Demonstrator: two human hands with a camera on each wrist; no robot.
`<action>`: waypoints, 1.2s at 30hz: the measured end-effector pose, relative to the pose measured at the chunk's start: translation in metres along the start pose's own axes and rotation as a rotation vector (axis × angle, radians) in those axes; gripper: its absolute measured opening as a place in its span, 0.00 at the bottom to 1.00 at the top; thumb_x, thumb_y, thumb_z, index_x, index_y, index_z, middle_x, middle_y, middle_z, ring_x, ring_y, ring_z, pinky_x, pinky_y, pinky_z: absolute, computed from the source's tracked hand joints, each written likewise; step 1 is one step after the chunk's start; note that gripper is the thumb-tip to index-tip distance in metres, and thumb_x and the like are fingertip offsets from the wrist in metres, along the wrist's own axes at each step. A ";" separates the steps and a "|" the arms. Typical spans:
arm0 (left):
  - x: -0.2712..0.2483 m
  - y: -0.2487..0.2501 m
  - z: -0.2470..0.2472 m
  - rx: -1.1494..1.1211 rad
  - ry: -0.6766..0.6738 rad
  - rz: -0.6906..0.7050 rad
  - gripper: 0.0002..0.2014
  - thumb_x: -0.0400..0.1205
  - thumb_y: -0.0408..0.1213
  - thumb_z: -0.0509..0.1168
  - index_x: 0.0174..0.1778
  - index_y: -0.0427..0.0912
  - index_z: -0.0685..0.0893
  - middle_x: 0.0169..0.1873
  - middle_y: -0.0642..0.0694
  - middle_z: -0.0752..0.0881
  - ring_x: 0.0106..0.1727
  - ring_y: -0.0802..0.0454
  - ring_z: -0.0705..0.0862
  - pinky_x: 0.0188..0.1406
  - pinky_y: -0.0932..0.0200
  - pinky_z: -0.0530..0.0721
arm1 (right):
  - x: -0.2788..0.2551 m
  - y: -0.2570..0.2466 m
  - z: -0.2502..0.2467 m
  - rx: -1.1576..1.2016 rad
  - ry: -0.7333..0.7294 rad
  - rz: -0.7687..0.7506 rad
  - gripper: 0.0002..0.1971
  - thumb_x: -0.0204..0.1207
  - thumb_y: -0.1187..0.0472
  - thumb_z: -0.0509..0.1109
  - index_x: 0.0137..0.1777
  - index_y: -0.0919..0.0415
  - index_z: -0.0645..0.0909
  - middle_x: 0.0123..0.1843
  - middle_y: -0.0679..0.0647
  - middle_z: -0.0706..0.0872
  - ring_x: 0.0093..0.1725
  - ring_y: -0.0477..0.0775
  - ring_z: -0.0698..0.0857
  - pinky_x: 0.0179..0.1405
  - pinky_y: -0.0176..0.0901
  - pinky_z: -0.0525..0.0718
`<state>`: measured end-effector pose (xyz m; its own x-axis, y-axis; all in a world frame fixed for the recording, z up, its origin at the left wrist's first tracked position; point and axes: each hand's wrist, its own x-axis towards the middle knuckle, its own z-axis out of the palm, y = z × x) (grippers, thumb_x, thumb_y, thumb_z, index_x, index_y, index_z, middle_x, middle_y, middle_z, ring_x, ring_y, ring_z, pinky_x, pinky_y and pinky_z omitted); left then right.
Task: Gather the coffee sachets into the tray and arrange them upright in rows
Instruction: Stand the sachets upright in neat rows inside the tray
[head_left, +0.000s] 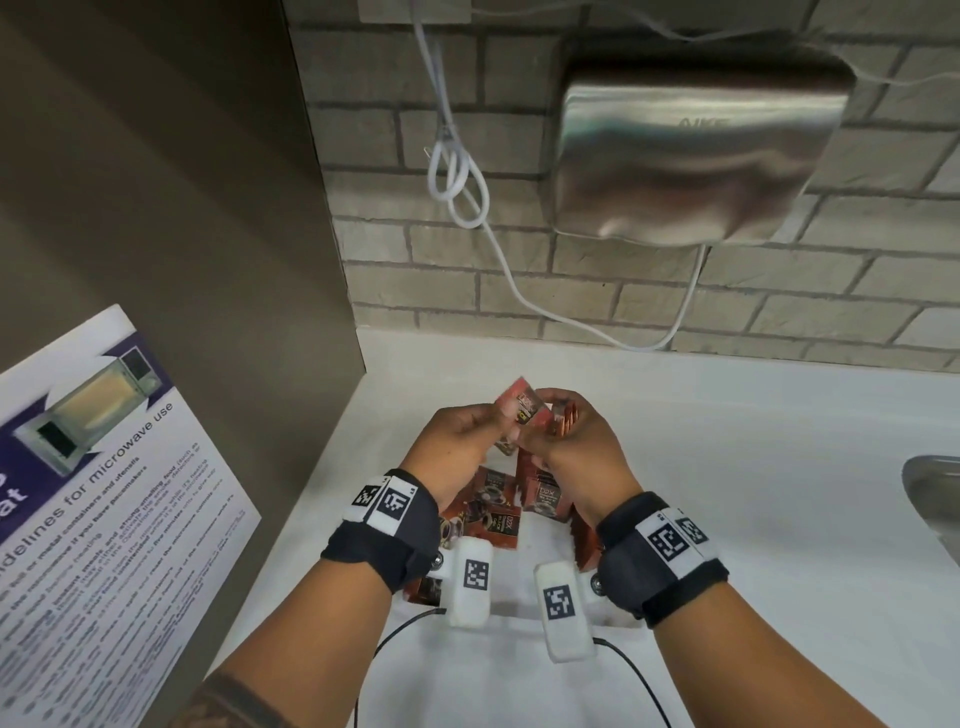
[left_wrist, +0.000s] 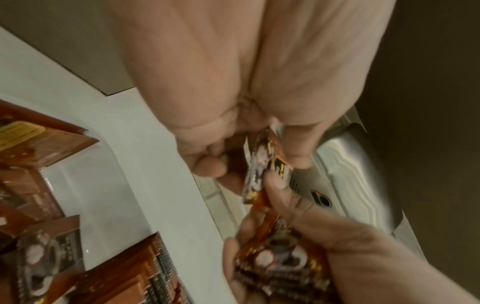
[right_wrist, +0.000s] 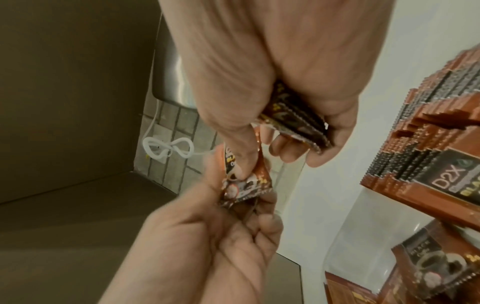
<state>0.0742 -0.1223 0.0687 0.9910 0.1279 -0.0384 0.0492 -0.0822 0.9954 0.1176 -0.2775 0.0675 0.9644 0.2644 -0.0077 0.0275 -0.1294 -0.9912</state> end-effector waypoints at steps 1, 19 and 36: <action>0.002 -0.003 0.001 -0.051 0.010 0.019 0.19 0.84 0.56 0.67 0.46 0.42 0.92 0.44 0.49 0.93 0.44 0.57 0.86 0.50 0.53 0.80 | 0.000 -0.002 0.000 0.009 0.018 0.005 0.28 0.66 0.53 0.86 0.64 0.52 0.80 0.48 0.50 0.93 0.45 0.47 0.92 0.49 0.46 0.90; -0.008 0.006 0.012 0.546 -0.271 0.352 0.50 0.69 0.44 0.84 0.83 0.69 0.62 0.82 0.63 0.58 0.81 0.64 0.65 0.76 0.63 0.75 | -0.006 -0.009 -0.006 0.436 -0.206 0.353 0.07 0.76 0.71 0.70 0.52 0.72 0.85 0.46 0.69 0.87 0.48 0.65 0.89 0.49 0.58 0.88; -0.002 -0.005 0.008 0.615 -0.143 0.408 0.41 0.69 0.38 0.83 0.78 0.61 0.75 0.71 0.57 0.75 0.71 0.56 0.76 0.72 0.49 0.79 | -0.028 -0.016 -0.015 -0.017 -0.148 0.162 0.07 0.80 0.59 0.74 0.51 0.63 0.89 0.45 0.59 0.93 0.36 0.52 0.91 0.33 0.41 0.86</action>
<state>0.0726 -0.1300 0.0631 0.9498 -0.1574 0.2706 -0.3069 -0.6380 0.7063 0.0943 -0.2971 0.0852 0.9072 0.3764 -0.1878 -0.1194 -0.1977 -0.9730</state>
